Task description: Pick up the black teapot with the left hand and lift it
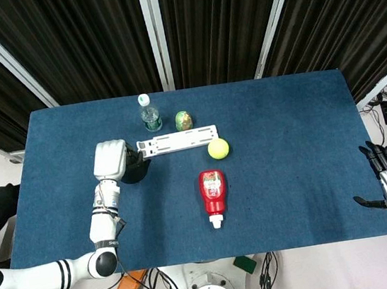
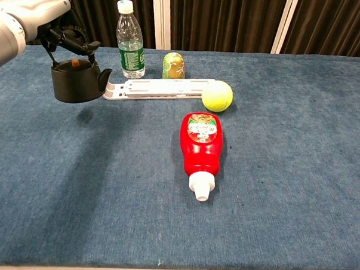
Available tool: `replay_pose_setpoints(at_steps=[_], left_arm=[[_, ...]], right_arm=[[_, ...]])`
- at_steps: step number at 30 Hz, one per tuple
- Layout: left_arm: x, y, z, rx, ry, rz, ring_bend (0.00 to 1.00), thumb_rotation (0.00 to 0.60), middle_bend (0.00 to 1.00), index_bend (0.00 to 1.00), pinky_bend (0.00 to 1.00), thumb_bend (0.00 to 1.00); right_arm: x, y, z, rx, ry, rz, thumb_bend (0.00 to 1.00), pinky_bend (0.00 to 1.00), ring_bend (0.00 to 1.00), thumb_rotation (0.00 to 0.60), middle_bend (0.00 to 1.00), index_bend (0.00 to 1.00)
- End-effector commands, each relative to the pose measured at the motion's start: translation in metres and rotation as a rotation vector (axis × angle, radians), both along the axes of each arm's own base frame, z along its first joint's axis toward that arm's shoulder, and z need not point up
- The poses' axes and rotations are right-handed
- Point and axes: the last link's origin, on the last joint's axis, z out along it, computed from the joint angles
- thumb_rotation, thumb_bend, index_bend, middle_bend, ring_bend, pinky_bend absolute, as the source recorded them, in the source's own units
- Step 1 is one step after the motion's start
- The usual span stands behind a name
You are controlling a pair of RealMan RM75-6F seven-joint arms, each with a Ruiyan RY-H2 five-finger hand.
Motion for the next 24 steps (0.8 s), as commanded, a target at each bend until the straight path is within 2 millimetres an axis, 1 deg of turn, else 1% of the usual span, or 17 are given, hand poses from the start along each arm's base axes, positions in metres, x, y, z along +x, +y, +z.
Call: replay_pose_setpoints(at_steps=[1,8,16,20,24], left_arm=[[-0.0024,0.0003,-0.0004,0.002,0.012,0.000,1.00,0.533,1.00,1.00,0.63,0.44],[-0.0062,0.0029,0.0005,0.031,0.077,-0.022,1.00,0.541,1.00,1.00,0.63,0.44],[-0.0065,0.0056,0.0014,0.092,0.280,-0.093,1.00,0.541,1.00,1.00,0.63,0.43],[-0.0042,0.0051,0.0007,0.099,0.317,-0.112,1.00,0.539,1.00,1.00,0.63,0.42],[-0.0027,0.0037,-0.0014,0.093,0.310,-0.113,1.00,0.538,1.00,1.00,0.63,0.42]], right_arm=[[-0.0001,-0.0003,-0.0003,0.001,0.000,-0.001,0.07,0.00,0.00,0.600,0.00,0.00],[0.0001,-0.0025,-0.0021,0.008,-0.001,-0.002,0.07,0.00,0.00,0.600,0.00,0.00],[0.0002,-0.0042,-0.0023,0.010,0.001,-0.006,0.07,0.00,0.00,0.600,0.00,0.00],[0.0001,-0.0046,-0.0031,0.013,0.000,-0.008,0.07,0.00,0.00,0.600,0.00,0.00],[-0.0005,-0.0046,-0.0032,0.013,-0.001,-0.010,0.07,0.00,0.00,0.600,0.00,0.00]])
